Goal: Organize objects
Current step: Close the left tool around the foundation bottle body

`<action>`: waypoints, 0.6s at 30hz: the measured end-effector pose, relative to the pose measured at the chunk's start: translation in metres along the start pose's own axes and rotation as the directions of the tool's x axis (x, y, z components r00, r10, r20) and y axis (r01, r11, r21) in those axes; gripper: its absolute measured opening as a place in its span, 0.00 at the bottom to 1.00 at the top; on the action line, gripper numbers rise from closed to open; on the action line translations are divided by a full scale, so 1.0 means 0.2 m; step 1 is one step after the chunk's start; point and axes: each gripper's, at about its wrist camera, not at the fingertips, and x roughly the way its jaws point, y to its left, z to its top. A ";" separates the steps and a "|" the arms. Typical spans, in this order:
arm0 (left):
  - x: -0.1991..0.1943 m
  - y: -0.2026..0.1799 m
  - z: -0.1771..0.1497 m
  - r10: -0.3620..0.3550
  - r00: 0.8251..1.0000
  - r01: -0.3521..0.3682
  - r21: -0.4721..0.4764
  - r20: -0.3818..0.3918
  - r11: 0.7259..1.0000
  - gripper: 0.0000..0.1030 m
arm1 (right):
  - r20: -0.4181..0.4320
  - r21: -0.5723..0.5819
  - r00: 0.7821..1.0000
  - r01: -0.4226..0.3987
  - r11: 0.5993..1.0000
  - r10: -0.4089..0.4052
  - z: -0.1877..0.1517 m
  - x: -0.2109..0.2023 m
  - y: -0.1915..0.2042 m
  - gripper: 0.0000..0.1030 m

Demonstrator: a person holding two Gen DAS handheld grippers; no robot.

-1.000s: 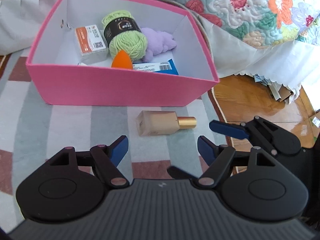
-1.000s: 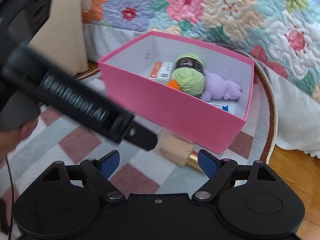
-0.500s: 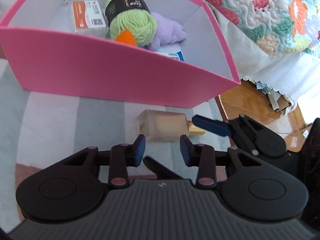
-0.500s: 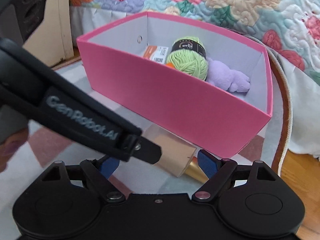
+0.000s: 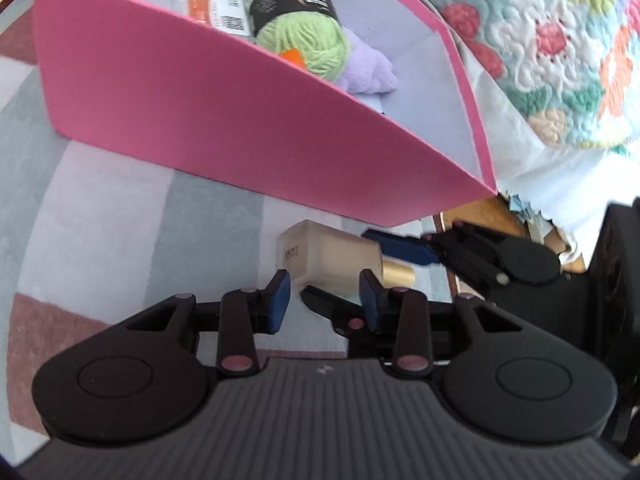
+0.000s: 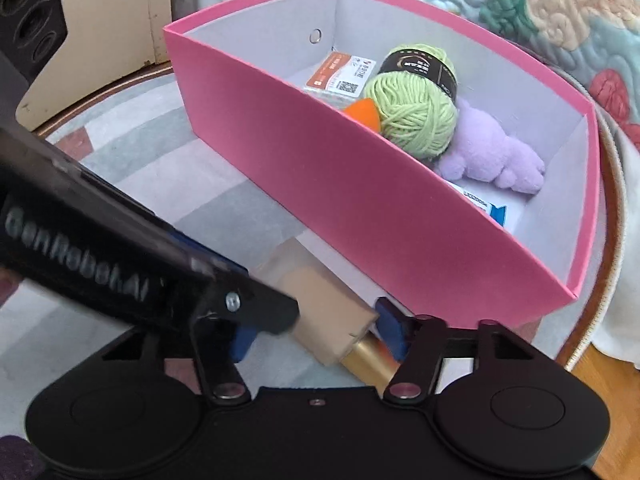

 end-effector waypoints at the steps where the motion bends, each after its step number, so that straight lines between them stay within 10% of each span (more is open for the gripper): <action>1: 0.00 0.01 0.00 -0.004 1.000 0.004 -0.020 0.000 1.000 0.34 | -0.010 0.022 1.000 -0.001 1.000 0.001 0.00 -0.01 0.00 0.56; 6: 0.00 0.05 -0.02 -0.051 0.998 0.048 -0.111 -0.028 0.993 0.33 | -0.048 0.174 0.995 -0.073 0.982 0.082 -0.02 -0.08 0.01 0.44; 10: -0.04 -0.02 -0.04 0.051 0.997 -0.052 -0.034 -0.050 0.998 0.33 | -0.002 0.179 0.979 -0.198 0.964 0.202 -0.07 -0.16 0.09 0.41; 18: -0.07 0.03 -0.05 0.000 0.998 -0.009 -0.128 -0.069 0.992 0.33 | 0.070 0.329 0.982 -0.187 0.926 0.173 -0.14 -0.19 0.10 0.44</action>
